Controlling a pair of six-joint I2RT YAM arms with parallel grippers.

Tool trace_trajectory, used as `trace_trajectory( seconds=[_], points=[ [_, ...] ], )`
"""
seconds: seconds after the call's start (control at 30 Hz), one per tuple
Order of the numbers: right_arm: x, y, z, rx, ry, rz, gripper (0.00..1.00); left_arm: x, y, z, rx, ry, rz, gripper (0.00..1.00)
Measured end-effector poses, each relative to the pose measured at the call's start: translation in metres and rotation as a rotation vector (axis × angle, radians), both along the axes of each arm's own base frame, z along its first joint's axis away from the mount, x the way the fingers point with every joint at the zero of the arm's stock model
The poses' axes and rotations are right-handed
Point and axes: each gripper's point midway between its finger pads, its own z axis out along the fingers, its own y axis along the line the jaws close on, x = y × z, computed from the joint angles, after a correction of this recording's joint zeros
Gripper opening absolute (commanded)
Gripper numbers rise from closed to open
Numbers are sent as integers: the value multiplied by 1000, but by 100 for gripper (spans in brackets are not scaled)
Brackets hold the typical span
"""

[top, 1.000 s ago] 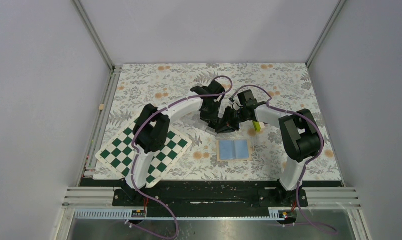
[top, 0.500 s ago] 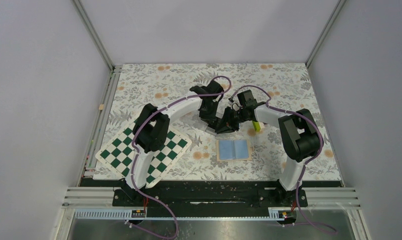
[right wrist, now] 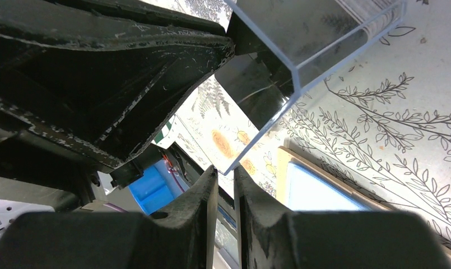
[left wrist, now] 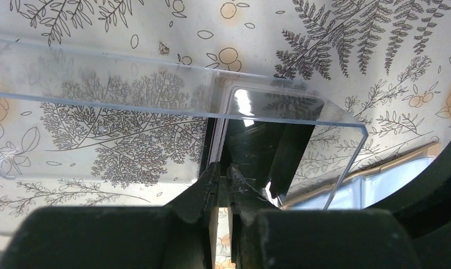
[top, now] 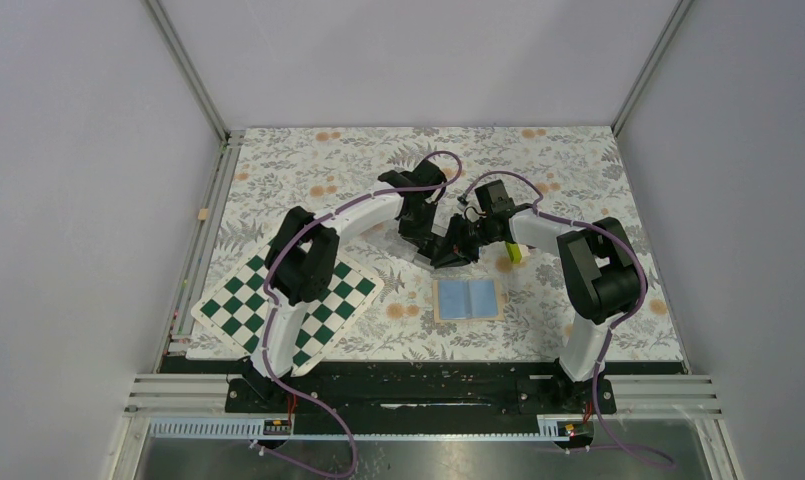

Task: Put the credit cards into the card holder
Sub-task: Pick up the credit card from the storage box.

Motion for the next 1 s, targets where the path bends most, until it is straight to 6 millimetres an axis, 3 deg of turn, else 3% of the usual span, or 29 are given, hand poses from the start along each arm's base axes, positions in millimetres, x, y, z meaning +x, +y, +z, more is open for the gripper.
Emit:
trace_trajectory(
  seconds=[0.43,0.63,1.0],
  points=[
    [0,0,0,0,2,0,23,0,-2,11,-20,-14,-3,8],
    [0,0,0,-1,1,0,23,-1,-6,24,-52,-24,-13,12],
    [0,0,0,-1,1,0,23,-4,-11,26,-81,-14,-44,17]
  ],
)
